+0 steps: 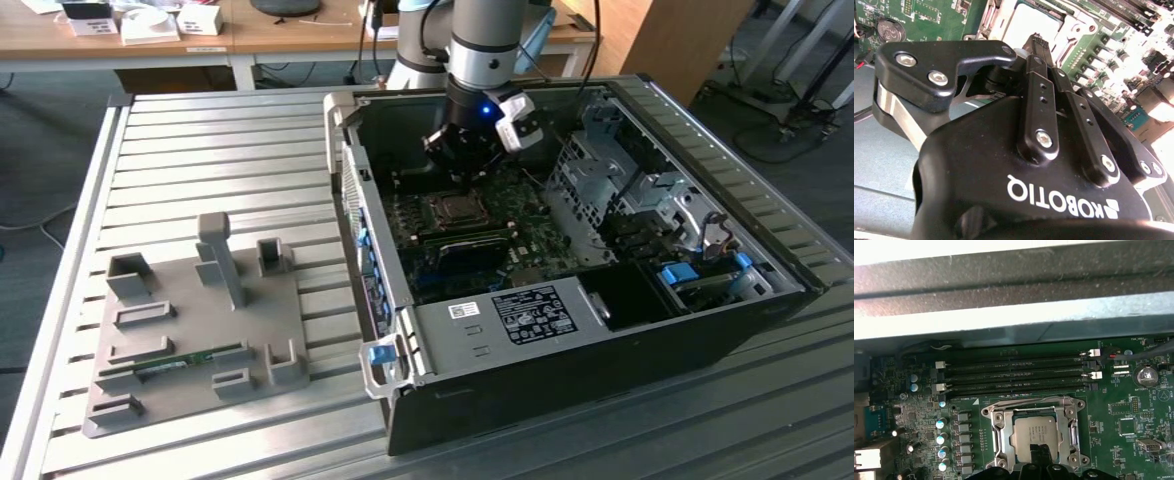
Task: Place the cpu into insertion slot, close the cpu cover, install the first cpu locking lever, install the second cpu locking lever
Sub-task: 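Install the second cpu locking lever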
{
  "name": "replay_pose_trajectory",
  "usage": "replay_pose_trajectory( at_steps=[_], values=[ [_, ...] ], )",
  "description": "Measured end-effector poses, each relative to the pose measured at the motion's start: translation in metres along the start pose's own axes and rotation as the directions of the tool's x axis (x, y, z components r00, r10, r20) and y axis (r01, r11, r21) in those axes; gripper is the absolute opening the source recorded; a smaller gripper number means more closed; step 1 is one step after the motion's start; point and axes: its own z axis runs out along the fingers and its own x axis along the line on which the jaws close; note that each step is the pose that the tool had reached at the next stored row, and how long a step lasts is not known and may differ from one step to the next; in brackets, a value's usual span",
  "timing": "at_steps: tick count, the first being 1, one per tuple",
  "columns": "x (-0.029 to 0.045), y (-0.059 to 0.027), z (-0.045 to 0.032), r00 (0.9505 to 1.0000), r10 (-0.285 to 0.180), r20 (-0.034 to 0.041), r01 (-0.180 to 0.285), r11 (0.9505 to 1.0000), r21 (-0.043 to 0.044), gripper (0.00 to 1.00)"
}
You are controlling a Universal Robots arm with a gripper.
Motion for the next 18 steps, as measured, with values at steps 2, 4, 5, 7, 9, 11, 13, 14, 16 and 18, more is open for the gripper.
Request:
replay_pose_trajectory(
  at_steps=[2, 4, 5, 7, 9, 11, 13, 14, 16, 18],
  values=[
    [0.0, 0.0, -0.0006, 1.0, 0.0, 0.0, 0.0, 1.0, -0.0001, 0.11],
    [-0.0001, 0.0, -0.0007, 1.0, 0.0, 0.0002, 0.0, 1.0, -0.0003, 0.11],
    [-0.0001, 0.0, -0.0008, 1.0, 0.0, 0.0001, 0.0, 1.0, -0.0003, 0.11],
    [-0.0001, 0.0, -0.0009, 1.0, 0.0, 0.0001, 0.0, 1.0, -0.0001, 0.11],
    [-0.0001, 0.0, -0.001, 1.0, 0.0, 0.0, 0.0, 1.0, -0.0001, 0.11],
    [-0.0001, -0.0001, -0.002, 1.0, 0.0, -0.0003, 0.0, 1.0, 0.0005, 0.11],
    [-0.0002, 0.0, -0.0032, 1.0, 0.0, 0.0, 0.0, 1.0, 0.0, 0.11],
    [-0.0002, -0.0001, -0.0039, 1.0, 0.0, -0.0001, 0.0, 1.0, 0.0001, 0.11],
    [-0.0003, 0.0, -0.0048, 1.0, 0.0, 0.0001, 0.0, 1.0, -0.0002, 0.11],
    [-0.0003, -0.0001, -0.0054, 1.0, 0.0, 0.0, 0.0, 1.0, -0.0001, 0.11]
  ],
)
